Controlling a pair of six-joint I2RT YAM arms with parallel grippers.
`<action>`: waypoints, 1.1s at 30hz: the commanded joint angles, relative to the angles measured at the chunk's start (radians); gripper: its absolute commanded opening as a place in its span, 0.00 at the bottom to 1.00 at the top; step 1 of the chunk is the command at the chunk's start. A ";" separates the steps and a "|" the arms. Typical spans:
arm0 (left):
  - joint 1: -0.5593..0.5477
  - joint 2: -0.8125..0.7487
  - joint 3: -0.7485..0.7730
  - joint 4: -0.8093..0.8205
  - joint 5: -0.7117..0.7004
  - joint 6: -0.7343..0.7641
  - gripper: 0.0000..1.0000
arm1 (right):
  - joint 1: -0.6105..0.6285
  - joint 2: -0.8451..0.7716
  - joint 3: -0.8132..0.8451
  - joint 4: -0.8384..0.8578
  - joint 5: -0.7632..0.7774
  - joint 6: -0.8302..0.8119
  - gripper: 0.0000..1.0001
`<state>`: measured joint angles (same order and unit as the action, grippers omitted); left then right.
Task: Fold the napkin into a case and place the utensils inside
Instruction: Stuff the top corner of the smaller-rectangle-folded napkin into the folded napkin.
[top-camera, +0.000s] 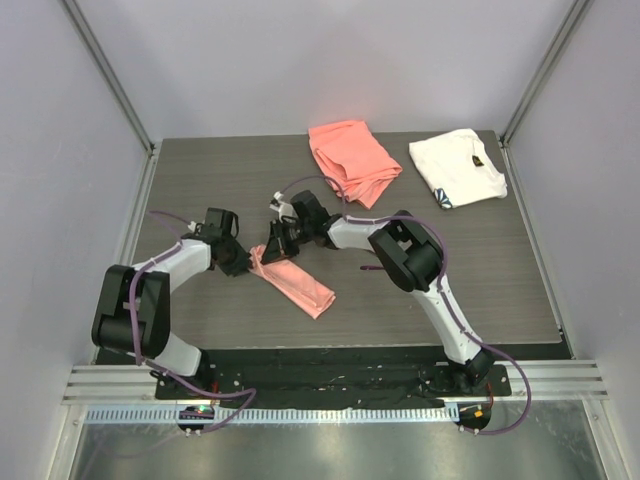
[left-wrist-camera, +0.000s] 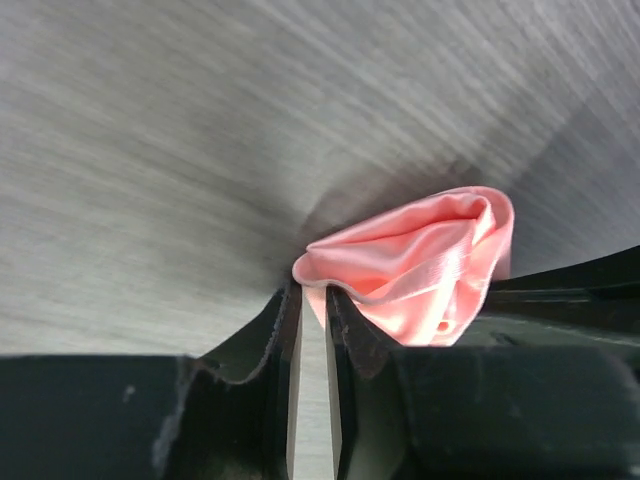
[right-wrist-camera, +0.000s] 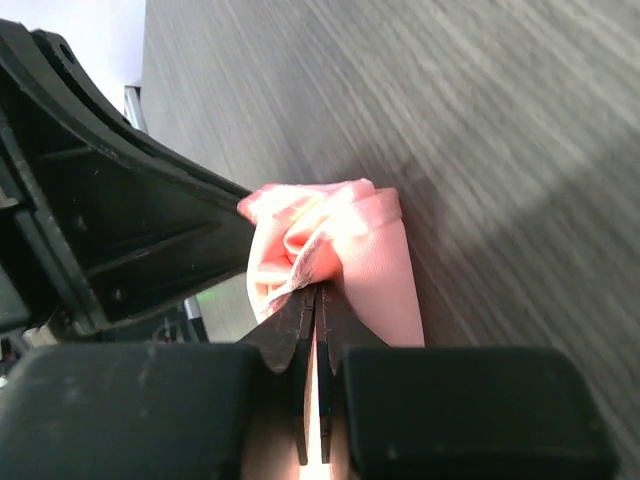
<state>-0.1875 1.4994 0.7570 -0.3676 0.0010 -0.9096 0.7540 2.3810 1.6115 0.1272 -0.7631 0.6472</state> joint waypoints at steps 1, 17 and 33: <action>-0.004 0.039 0.034 0.061 0.036 0.002 0.18 | 0.027 0.053 0.097 -0.028 0.035 -0.064 0.07; 0.053 -0.103 0.105 -0.107 -0.007 0.099 0.31 | -0.048 -0.078 -0.030 -0.064 0.041 -0.078 0.16; 0.046 -0.008 0.097 0.134 0.257 0.143 0.20 | -0.097 -0.112 -0.053 -0.052 0.042 -0.073 0.11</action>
<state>-0.1371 1.4857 0.8326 -0.3168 0.2070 -0.7704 0.6693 2.3276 1.5555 0.0757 -0.7368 0.5919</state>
